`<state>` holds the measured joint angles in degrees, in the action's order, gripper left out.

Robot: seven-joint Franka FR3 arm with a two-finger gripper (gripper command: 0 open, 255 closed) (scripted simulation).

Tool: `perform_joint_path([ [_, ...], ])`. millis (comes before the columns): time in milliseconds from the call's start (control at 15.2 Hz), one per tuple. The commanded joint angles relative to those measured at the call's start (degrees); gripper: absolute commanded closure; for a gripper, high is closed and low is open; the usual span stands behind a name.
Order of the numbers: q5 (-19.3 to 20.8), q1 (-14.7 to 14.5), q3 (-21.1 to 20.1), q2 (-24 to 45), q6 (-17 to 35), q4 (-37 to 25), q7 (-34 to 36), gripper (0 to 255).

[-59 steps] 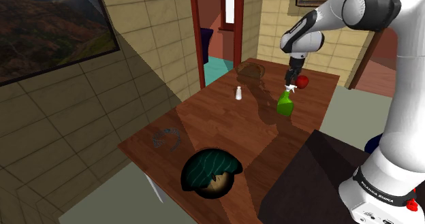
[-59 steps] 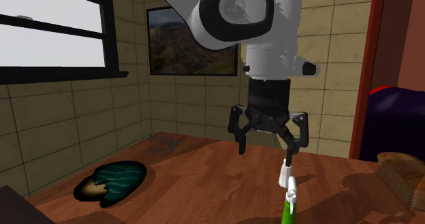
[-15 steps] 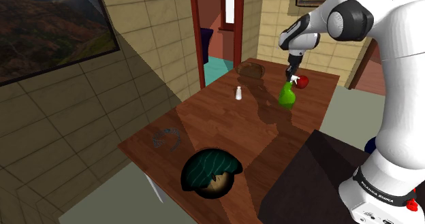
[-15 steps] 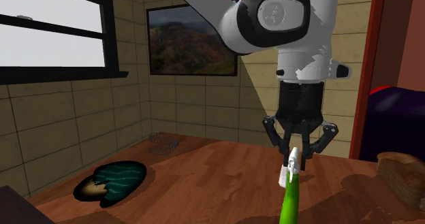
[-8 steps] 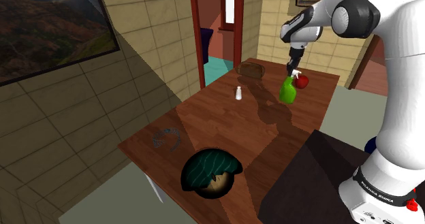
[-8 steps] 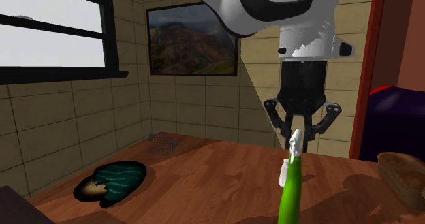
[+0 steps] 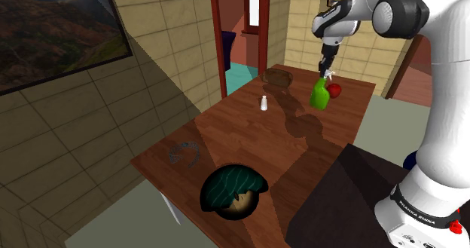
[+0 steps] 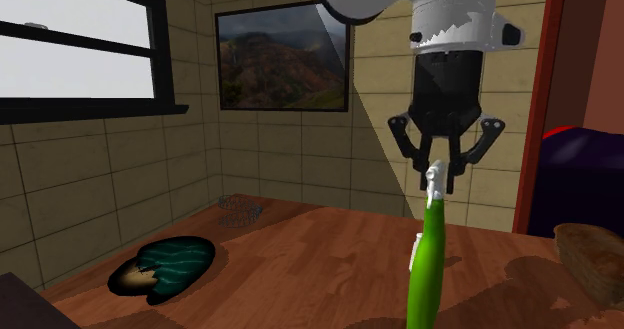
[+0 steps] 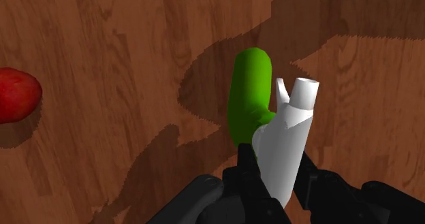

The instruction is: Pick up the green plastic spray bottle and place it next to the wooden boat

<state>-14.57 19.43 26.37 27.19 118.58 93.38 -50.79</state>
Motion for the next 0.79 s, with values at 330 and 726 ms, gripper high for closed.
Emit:
perform_joint_path([
  [330,1.08,-0.13,0.57,-1.76,-4.37,-2.79,0.73,255],
  [726,1.82,-0.11,0.94,-2.90,-8.42,-5.83,1.30,255],
])
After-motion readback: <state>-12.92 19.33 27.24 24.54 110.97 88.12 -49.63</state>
